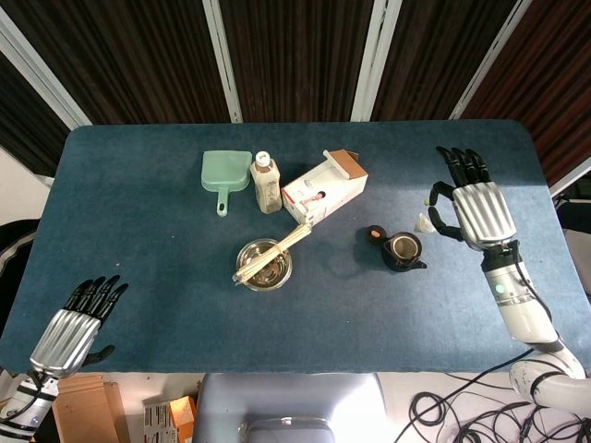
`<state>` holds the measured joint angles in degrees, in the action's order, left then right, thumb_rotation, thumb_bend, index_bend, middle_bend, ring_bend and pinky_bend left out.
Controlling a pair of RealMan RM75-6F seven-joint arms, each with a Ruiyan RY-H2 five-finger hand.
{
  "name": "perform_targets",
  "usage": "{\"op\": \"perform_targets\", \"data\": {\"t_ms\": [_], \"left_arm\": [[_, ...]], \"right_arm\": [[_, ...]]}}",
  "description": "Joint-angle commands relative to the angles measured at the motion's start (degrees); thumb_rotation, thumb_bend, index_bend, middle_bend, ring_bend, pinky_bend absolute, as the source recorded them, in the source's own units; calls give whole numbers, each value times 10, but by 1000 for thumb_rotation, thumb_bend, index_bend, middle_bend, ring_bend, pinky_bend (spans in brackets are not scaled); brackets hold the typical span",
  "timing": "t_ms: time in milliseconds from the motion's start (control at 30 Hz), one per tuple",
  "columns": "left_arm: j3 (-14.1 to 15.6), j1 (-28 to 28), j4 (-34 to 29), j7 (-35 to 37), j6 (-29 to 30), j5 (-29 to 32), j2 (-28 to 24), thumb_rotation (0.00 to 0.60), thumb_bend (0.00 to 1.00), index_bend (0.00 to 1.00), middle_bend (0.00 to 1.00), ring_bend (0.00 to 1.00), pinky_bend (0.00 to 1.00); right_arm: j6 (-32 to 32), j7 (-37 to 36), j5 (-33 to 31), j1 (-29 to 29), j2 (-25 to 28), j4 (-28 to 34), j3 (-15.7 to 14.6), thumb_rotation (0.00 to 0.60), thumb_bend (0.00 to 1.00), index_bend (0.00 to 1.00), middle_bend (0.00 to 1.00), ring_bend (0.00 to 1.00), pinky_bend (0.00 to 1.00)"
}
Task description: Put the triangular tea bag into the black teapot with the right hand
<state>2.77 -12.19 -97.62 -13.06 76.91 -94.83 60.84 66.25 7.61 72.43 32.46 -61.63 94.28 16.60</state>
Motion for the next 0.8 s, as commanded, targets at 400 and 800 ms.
{"op": "perform_targets", "data": {"t_ms": [400, 800], "left_arm": [[10, 3, 24, 9, -2, -5, 16, 600, 19, 0, 22, 0, 102], [13, 5, 39, 14, 0, -6, 25, 600, 19, 0, 22, 0, 102]], "right_arm": [[-42, -30, -11, 10, -62, -109, -28, 600, 473, 693, 39, 0, 0], [-57, -43, -5, 11, -94, -167, -45, 600, 473, 693, 40, 0, 0]]}}
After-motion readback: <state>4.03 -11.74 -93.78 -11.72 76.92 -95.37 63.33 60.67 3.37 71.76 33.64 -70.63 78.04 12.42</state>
